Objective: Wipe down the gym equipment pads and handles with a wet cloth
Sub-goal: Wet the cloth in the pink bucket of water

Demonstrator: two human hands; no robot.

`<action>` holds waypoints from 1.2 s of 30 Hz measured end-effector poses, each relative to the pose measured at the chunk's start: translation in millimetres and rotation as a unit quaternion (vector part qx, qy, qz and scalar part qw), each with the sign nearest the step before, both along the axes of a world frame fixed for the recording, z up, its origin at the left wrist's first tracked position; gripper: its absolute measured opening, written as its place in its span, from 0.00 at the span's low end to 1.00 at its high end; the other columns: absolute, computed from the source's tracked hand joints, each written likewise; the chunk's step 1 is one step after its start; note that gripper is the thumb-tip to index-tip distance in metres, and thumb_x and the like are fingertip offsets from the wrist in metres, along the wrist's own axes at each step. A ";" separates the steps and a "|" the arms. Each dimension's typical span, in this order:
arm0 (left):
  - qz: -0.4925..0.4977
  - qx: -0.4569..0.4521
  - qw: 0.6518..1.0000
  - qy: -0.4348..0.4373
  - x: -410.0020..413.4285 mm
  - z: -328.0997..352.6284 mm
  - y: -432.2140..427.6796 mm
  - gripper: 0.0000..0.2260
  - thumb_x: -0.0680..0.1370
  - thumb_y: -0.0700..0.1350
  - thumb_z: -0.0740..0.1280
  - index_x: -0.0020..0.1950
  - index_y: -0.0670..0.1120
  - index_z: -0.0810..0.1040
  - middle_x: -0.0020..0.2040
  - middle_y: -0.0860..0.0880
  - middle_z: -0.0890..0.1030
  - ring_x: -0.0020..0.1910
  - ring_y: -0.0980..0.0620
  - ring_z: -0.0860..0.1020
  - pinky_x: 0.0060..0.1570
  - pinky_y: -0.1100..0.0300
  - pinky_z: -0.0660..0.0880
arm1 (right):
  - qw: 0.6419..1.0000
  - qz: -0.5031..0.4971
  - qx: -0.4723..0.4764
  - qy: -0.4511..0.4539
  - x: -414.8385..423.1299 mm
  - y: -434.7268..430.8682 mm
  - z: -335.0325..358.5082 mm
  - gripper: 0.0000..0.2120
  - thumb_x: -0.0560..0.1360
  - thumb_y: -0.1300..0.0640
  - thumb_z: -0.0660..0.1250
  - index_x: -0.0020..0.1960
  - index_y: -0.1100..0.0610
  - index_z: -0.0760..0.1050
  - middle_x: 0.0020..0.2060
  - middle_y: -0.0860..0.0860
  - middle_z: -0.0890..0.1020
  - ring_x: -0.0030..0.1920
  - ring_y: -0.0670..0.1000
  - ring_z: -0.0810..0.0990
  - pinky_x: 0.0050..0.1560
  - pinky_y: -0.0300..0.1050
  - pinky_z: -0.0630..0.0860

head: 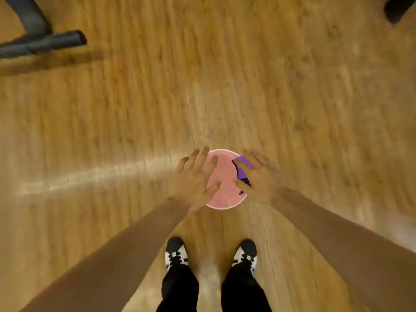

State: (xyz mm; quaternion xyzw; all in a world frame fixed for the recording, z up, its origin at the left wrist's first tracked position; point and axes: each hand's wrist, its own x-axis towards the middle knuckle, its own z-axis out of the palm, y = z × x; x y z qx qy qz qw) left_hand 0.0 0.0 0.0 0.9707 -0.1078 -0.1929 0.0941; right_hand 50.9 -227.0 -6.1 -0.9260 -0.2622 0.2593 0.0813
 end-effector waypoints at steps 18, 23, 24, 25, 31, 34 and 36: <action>-0.132 0.035 0.983 -0.122 38.9 -253.0 -14.6 0.39 0.82 0.69 0.47 0.85 0.45 0.50 0.85 0.37 0.50 0.84 0.37 0.49 0.82 0.40 0.47 | 0.908 0.355 0.166 -0.148 49.7 -63.9 -248.0 0.33 0.80 0.31 0.58 0.54 0.60 0.84 0.56 0.56 0.84 0.74 0.58 0.72 0.80 0.59 0.55; -0.128 0.029 0.985 -0.115 40.4 -252.5 -14.9 0.42 0.82 0.70 0.46 0.85 0.41 0.46 0.85 0.38 0.47 0.84 0.40 0.47 0.82 0.42 0.47 | 0.889 0.368 0.199 -0.188 50.4 -56.9 -260.7 0.33 0.80 0.33 0.61 0.39 0.63 0.81 0.35 0.54 0.80 0.48 0.59 0.79 0.74 0.58 0.66; -0.127 0.030 0.985 -0.110 39.0 -252.0 -14.4 0.42 0.82 0.69 0.46 0.85 0.41 0.46 0.85 0.38 0.47 0.84 0.40 0.46 0.82 0.43 0.46 | 0.887 0.367 0.206 -0.190 49.0 -54.3 -262.6 0.33 0.80 0.33 0.62 0.37 0.62 0.79 0.34 0.54 0.79 0.45 0.59 0.77 0.70 0.56 0.69; -0.123 0.025 0.987 -0.104 38.6 -250.5 -13.9 0.42 0.82 0.69 0.46 0.85 0.41 0.45 0.85 0.39 0.47 0.84 0.41 0.46 0.82 0.44 0.46 | 0.887 0.366 0.210 -0.190 47.6 -51.3 -262.1 0.32 0.79 0.33 0.62 0.36 0.61 0.79 0.32 0.53 0.78 0.43 0.57 0.75 0.67 0.55 0.71; -0.109 0.001 0.993 -0.049 35.2 -225.3 -5.0 0.39 0.83 0.67 0.44 0.85 0.41 0.47 0.85 0.40 0.47 0.84 0.43 0.44 0.83 0.46 0.44 | 0.911 0.296 0.198 -0.211 36.7 -37.9 -252.4 0.32 0.82 0.33 0.56 0.34 0.58 0.75 0.29 0.52 0.77 0.39 0.56 0.74 0.54 0.52 0.73; -0.114 0.019 0.993 -0.007 33.1 -199.6 2.6 0.39 0.83 0.68 0.42 0.85 0.42 0.44 0.85 0.42 0.44 0.84 0.44 0.42 0.83 0.46 0.43 | 0.918 0.251 0.219 -0.217 31.1 -32.5 -241.5 0.32 0.81 0.32 0.57 0.34 0.58 0.74 0.29 0.52 0.77 0.38 0.55 0.73 0.48 0.51 0.73; -0.116 0.029 0.993 0.003 37.2 -181.7 5.5 0.40 0.82 0.69 0.41 0.85 0.43 0.44 0.85 0.42 0.43 0.84 0.45 0.40 0.82 0.47 0.41 | 0.919 0.205 0.244 -0.234 28.1 -27.7 -229.0 0.32 0.79 0.31 0.60 0.35 0.59 0.75 0.29 0.52 0.77 0.37 0.55 0.74 0.46 0.50 0.71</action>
